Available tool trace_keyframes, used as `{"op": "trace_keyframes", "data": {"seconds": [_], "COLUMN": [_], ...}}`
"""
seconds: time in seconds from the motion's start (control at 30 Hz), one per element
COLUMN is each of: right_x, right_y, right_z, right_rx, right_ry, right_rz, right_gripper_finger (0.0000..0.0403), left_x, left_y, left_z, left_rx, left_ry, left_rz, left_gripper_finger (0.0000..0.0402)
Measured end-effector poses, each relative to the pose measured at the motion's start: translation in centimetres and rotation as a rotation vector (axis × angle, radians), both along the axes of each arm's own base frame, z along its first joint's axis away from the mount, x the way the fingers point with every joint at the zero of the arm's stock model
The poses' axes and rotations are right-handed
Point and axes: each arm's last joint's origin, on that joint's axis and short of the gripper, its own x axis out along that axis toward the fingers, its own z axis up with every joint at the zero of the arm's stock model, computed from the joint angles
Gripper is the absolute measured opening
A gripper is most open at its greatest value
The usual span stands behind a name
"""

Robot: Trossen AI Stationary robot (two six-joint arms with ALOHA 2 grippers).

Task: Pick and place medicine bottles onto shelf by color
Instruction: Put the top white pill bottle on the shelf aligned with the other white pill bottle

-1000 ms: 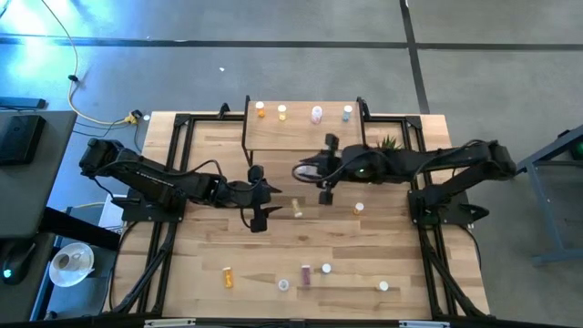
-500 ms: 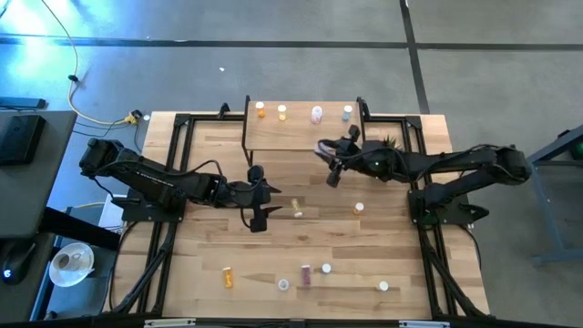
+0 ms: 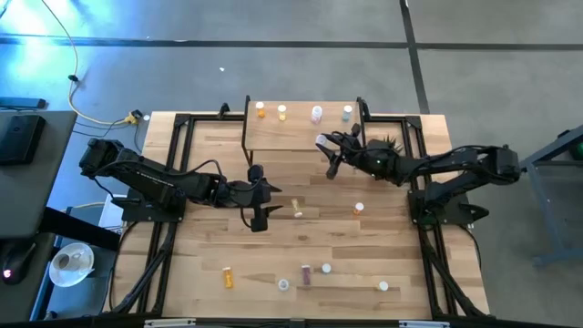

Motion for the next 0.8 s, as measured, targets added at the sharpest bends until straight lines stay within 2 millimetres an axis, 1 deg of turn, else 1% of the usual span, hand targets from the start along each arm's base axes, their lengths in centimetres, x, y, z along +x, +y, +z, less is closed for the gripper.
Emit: {"op": "trace_keyframes", "data": {"seconds": [0.17,0.33,0.5,0.8], "right_x": [1.1,1.7,2.5,2.7], "right_y": [-1.0,-2.2,-3.4,-4.6], "right_z": [-0.9,-1.7,-1.7,-2.6], "right_rx": [-0.024,-0.016,-0.029,0.002], "right_ry": [0.001,0.016,0.026,0.058], "right_rz": [-0.027,-0.079,-0.107,-0.143], "right_gripper_finger": [0.0133,0.0133,0.0133,0.0133], "left_x": [0.0,0.0,0.0,0.0], "left_y": [0.0,0.0,0.0,0.0], "left_z": [0.0,0.0,0.0,-0.1], "left_rx": [0.000,0.001,0.001,0.001], "left_ry": [0.000,0.002,0.003,0.008], "left_rz": [0.000,0.000,0.000,0.000], "left_gripper_finger": [0.0213,0.0213,0.0213,0.0213]}}
